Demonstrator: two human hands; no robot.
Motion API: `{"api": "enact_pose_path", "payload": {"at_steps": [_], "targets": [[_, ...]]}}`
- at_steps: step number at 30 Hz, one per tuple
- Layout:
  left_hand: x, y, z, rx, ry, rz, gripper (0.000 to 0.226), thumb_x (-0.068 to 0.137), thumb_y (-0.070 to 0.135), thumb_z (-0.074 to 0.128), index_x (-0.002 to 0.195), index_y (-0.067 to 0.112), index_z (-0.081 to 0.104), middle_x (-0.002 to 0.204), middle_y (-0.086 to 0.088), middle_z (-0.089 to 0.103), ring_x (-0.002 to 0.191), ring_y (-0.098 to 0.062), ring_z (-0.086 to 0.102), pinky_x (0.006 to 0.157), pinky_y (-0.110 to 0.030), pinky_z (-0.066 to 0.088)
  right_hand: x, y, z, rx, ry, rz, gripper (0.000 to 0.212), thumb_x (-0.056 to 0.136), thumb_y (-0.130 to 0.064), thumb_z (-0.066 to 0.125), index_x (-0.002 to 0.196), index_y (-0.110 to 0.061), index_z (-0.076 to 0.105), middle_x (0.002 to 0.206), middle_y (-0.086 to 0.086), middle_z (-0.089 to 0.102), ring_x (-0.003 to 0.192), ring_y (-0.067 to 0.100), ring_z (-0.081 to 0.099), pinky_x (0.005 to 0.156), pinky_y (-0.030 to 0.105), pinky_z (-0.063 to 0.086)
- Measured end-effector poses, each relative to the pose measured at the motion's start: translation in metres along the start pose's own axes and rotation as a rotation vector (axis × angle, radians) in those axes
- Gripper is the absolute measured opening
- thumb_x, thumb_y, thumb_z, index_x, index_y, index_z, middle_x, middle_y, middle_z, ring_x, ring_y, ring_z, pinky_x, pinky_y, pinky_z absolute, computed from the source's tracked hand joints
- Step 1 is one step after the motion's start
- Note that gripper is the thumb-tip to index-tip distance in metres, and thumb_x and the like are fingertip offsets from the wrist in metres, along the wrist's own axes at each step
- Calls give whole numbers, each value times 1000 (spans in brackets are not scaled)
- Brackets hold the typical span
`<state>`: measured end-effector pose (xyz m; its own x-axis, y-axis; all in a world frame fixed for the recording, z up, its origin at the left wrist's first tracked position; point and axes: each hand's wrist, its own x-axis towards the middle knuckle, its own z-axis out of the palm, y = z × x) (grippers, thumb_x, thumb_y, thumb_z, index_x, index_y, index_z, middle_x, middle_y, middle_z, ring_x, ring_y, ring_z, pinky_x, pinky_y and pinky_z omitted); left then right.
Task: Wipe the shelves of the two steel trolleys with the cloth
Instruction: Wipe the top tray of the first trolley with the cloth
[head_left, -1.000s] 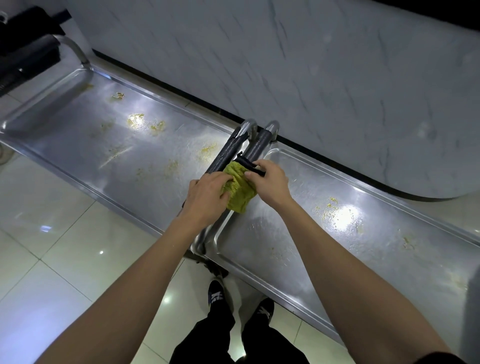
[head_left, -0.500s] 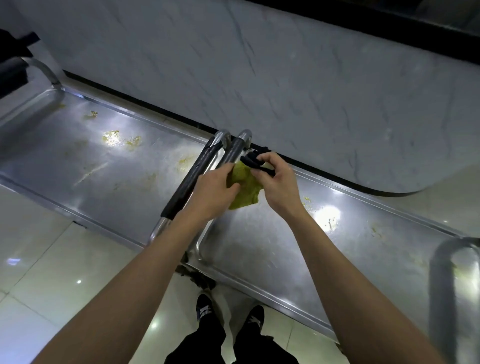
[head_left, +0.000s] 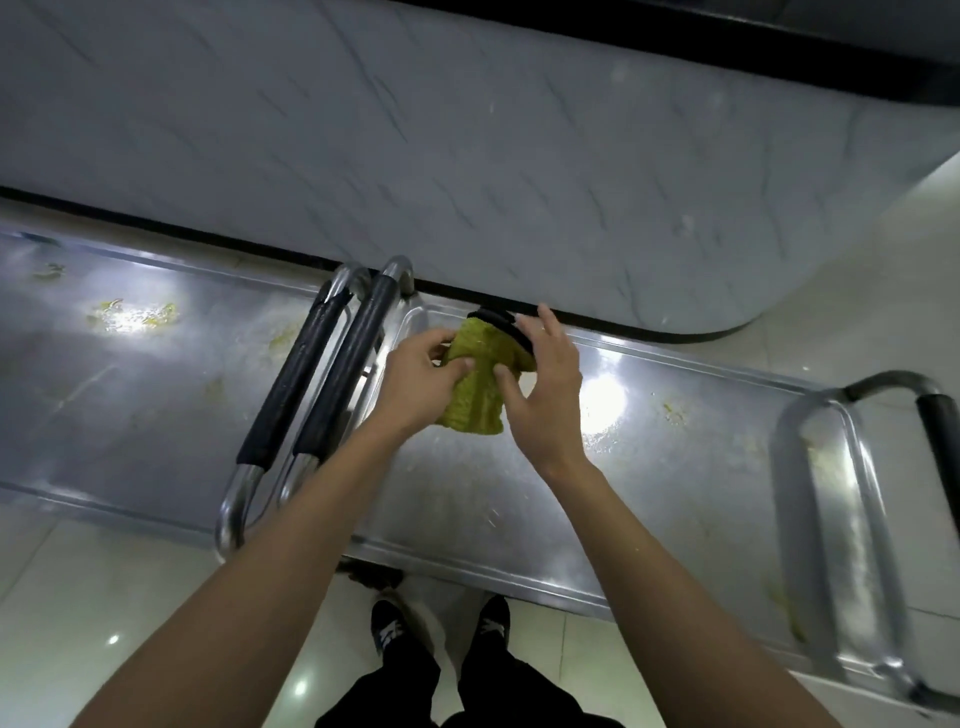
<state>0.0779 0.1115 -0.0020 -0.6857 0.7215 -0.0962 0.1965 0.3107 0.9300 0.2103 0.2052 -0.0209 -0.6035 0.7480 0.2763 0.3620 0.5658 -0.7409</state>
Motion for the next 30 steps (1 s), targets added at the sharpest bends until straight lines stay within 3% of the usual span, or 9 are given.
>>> {"api": "enact_pose_path", "payload": {"at_steps": [2,4,6,9,13,17,21,25,30], "targets": [[3,1,8,-60,30,-51,20,90,16,73,105,29,70,98,10,73,92,-6,70,75,-26,60,-14,7,6,-70,-46,-38,67,95,-31,64,154,-32,32,168,-3,9,154,20,10,121,47,20],[5,3,14,-127,48,-98,23,90,12,72,111,22,71,102,5,74,96,-10,71,78,-30,61,-25,12,14,-70,-146,-36,76,94,-39,63,157,-36,22,169,-4,-6,156,21,-3,122,54,20],[5,4,18,-159,34,-111,26,93,12,68,117,22,70,104,6,74,96,-7,70,71,-21,59,-33,14,22,-9,-231,-15,81,94,-41,64,159,-36,17,168,-7,-11,155,21,-5,122,57,21],[3,5,19,-157,-9,-108,30,96,15,65,124,25,68,107,11,73,94,4,68,64,-7,51,-36,11,31,64,-243,33,84,95,-40,66,160,-36,12,168,-9,-9,156,18,0,122,54,23],[4,-1,14,-177,-72,-109,35,98,14,62,132,23,63,117,7,71,110,-6,66,83,-23,59,-32,9,34,79,-225,76,86,94,-42,67,160,-37,12,168,-11,-3,155,15,3,122,52,25],[5,-8,7,-238,-140,-107,38,99,6,58,132,23,63,117,5,72,110,-10,67,76,-21,58,-31,8,36,147,-204,75,84,93,-37,68,158,-44,15,168,-14,-4,154,14,11,116,51,38],[8,-15,3,-293,-216,-160,41,99,0,54,130,25,63,117,0,73,109,-16,69,84,-32,60,-33,5,46,182,-151,103,83,92,-25,71,154,-50,22,168,-9,6,147,10,23,110,47,46],[10,-26,-1,-270,-270,-144,40,98,-1,54,134,16,62,119,0,72,111,-13,68,91,-29,58,-37,5,60,225,-95,169,79,91,-10,69,155,-40,32,164,-3,22,146,20,34,106,46,49],[20,-39,2,-55,-295,-79,39,100,12,58,138,17,59,124,4,68,109,-3,63,93,-19,52,-40,19,74,215,-64,249,74,94,-4,62,156,-32,32,160,2,28,144,22,35,108,43,47]]}}
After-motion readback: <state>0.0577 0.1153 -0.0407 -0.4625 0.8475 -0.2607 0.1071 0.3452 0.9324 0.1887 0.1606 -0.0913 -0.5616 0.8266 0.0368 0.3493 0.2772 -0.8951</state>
